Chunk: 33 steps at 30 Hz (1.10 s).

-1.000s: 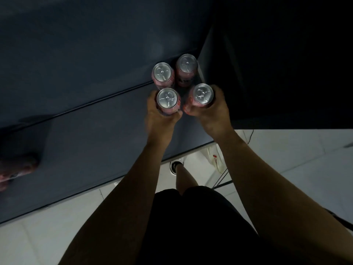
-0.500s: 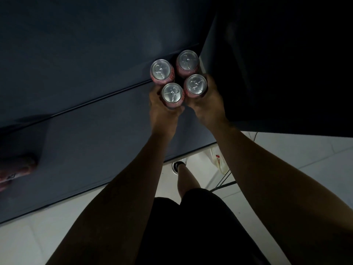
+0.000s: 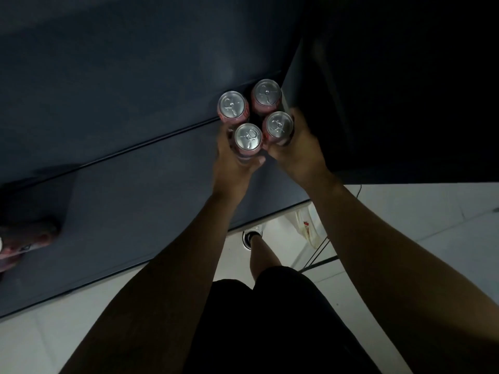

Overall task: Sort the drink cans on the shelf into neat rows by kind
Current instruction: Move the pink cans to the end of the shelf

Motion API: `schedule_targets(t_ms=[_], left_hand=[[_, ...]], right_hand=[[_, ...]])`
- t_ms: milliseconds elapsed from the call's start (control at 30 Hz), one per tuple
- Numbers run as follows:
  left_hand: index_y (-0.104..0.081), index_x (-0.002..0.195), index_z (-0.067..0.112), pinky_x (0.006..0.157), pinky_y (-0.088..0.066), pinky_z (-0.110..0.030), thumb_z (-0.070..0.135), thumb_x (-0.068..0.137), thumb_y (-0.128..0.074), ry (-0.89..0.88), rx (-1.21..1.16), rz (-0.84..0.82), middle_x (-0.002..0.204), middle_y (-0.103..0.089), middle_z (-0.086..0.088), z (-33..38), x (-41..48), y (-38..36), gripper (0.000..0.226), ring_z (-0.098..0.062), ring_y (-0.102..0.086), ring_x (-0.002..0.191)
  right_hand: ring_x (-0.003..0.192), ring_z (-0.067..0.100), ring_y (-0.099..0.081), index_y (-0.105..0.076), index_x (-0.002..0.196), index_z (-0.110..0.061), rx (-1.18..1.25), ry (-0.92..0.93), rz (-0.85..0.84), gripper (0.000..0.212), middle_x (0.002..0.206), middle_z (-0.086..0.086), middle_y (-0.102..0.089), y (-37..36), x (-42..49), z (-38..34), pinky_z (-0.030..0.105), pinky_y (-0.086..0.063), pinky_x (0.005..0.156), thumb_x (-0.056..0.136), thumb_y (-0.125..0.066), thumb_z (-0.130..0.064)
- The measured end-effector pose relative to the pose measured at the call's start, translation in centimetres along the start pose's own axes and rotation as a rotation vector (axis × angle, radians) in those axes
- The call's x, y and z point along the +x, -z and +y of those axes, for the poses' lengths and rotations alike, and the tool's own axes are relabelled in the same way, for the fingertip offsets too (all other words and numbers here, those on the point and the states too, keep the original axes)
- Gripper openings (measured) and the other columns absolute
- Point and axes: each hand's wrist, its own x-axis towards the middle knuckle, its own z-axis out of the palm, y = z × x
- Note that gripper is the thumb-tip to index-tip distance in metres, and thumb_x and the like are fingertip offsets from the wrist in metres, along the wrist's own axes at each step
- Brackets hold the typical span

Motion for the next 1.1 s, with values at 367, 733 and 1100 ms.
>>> schedule_targets(t_ms=[367,733,1100], left_hand=[[-0.047,0.141,0.020,0.098,-0.046,-0.059,0.050,0.096,-0.060,-0.142,0.813,0.060,0.145,-0.049,-0.001,3.6,-6.0,8.6,0.055,-0.038,-0.046,0.132],[-0.052,0.141,0.019,0.108,-0.038,-0.067,0.045,0.092,-0.066,-0.131,1.021,0.224,0.147,-0.051,-0.007,6.3,-13.4,20.9,0.056,-0.051,-0.042,0.136],[-0.048,0.143,0.021,0.112,-0.034,-0.064,0.045,0.092,-0.066,0.172,1.061,0.447,0.155,-0.042,-0.007,4.5,-20.4,32.7,0.060,-0.047,-0.034,0.143]], right_hand=[[0.154,0.031,-0.020,-0.027,0.159,-0.020,-0.660,0.171,-0.103,0.074,0.168,0.007,-0.023,0.4,-7.5,-6.8,0.047,-0.031,0.120,0.096,-0.059,-0.040],[0.151,0.029,-0.029,-0.040,0.154,-0.021,-0.687,0.430,-0.115,0.063,0.162,0.001,-0.037,-6.1,-16.6,-15.6,0.048,-0.037,0.115,0.097,-0.056,-0.041],[0.155,0.028,-0.015,-0.024,0.159,-0.022,-0.866,0.682,-0.349,0.063,0.168,0.000,-0.019,-15.6,-21.6,-22.3,0.048,-0.023,0.122,0.103,-0.041,-0.045]])
